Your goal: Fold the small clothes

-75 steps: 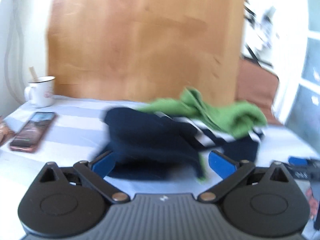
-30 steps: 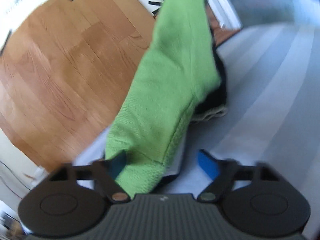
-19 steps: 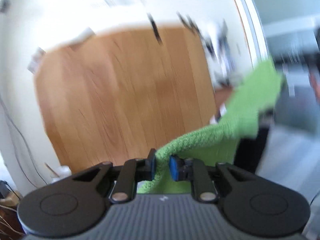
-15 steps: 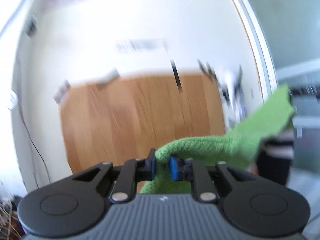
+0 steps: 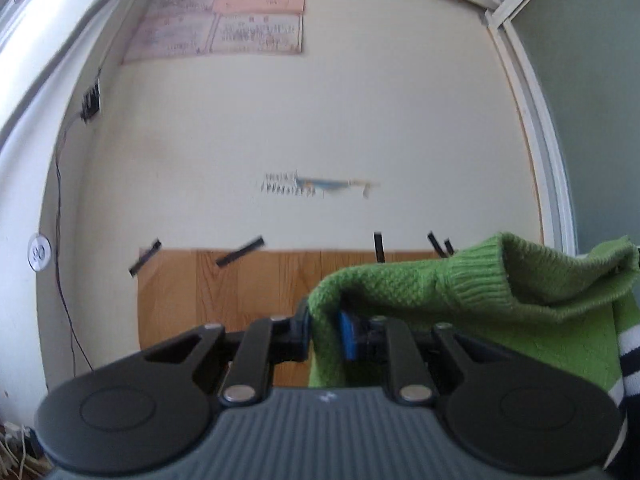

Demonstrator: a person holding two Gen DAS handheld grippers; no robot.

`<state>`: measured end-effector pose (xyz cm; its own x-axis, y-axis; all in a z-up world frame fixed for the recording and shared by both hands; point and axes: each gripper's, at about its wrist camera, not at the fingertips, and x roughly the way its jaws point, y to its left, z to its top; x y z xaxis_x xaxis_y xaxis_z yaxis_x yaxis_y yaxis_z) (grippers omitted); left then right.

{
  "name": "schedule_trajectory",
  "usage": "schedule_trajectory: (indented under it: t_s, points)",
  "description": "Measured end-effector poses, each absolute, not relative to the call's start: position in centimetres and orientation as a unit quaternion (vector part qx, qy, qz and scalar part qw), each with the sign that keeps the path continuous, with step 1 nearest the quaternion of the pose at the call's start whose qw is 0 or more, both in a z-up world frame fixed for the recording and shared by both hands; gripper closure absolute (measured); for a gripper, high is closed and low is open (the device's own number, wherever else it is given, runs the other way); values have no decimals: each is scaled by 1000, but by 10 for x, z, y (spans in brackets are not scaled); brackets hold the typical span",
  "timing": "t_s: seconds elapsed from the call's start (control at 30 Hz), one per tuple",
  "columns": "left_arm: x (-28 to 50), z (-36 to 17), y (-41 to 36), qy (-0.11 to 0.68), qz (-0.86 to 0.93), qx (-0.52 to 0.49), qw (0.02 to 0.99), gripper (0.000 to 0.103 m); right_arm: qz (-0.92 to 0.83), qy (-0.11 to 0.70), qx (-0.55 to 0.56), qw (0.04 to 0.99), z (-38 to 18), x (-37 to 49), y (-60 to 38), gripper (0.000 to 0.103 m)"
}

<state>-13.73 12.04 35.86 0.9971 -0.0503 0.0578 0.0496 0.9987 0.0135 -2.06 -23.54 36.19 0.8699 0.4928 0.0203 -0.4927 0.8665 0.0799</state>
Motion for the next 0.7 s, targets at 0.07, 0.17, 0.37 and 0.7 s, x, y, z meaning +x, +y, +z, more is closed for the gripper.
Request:
schedule_trajectory:
  t_s: [0.07, 0.17, 0.37, 0.7]
  points:
    - [-88, 331, 116, 21, -24, 0, 999, 88, 243, 45, 52, 968, 330, 14, -235, 89]
    - [-5, 287, 107, 98, -12, -3, 995, 88, 217, 113, 67, 967, 273, 79, -234, 89]
    - [150, 171, 80, 246, 32, -15, 969, 66, 117, 233, 23, 965, 137, 211, -208, 74]
    - [140, 23, 97, 353, 0, -18, 935, 58, 196, 387, 7, 901, 14, 176, -223, 65]
